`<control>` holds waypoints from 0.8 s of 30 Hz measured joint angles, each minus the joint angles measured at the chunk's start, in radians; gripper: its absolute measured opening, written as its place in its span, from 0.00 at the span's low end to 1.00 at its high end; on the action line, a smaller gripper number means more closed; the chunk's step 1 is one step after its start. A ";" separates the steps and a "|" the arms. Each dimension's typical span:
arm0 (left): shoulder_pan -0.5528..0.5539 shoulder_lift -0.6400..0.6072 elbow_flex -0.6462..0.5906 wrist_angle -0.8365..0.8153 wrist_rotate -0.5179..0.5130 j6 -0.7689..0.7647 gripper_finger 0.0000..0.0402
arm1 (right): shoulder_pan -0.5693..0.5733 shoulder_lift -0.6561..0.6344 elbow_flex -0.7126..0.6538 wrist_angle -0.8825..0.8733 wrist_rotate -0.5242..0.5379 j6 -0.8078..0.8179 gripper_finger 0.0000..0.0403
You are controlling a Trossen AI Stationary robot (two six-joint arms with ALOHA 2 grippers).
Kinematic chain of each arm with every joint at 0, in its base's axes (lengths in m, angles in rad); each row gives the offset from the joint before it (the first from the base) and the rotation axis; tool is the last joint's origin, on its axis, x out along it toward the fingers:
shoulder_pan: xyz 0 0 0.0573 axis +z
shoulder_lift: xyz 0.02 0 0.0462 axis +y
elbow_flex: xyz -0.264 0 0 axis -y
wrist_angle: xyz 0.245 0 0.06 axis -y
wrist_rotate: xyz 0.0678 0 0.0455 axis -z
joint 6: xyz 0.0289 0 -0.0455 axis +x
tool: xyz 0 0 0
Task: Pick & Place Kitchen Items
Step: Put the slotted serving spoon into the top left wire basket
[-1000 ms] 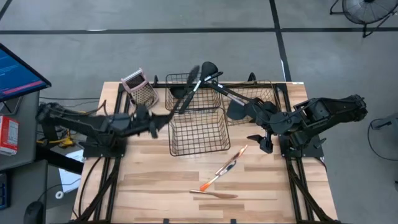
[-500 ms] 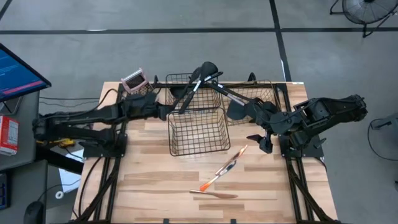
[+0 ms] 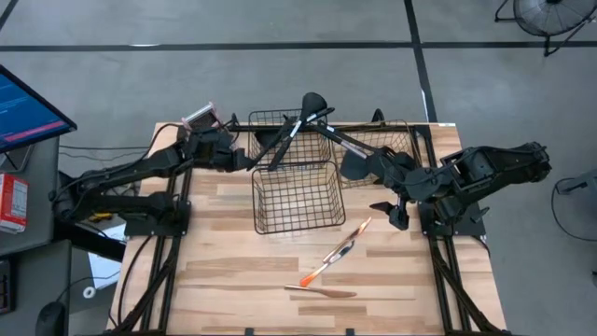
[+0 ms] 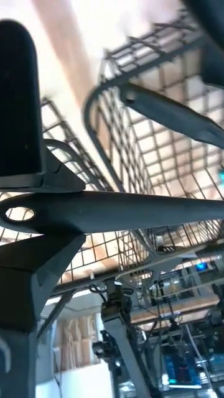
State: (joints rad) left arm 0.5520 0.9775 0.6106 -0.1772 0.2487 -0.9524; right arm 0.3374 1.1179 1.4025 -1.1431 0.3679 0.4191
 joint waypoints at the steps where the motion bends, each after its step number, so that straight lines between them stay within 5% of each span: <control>1: 0.007 0.000 0.000 -0.012 0.008 -0.022 0.15 | 0.000 0.000 0.000 0.000 0.000 0.000 0.79; 24: 0.125 0.007 -0.001 -0.032 0.076 -0.077 0.17 | 0.000 0.000 0.000 0.007 0.000 -0.001 0.79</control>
State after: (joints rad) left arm 0.6773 0.9848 0.6098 -0.2096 0.3250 -1.0298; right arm 0.3374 1.1183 1.4025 -1.1358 0.3683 0.4179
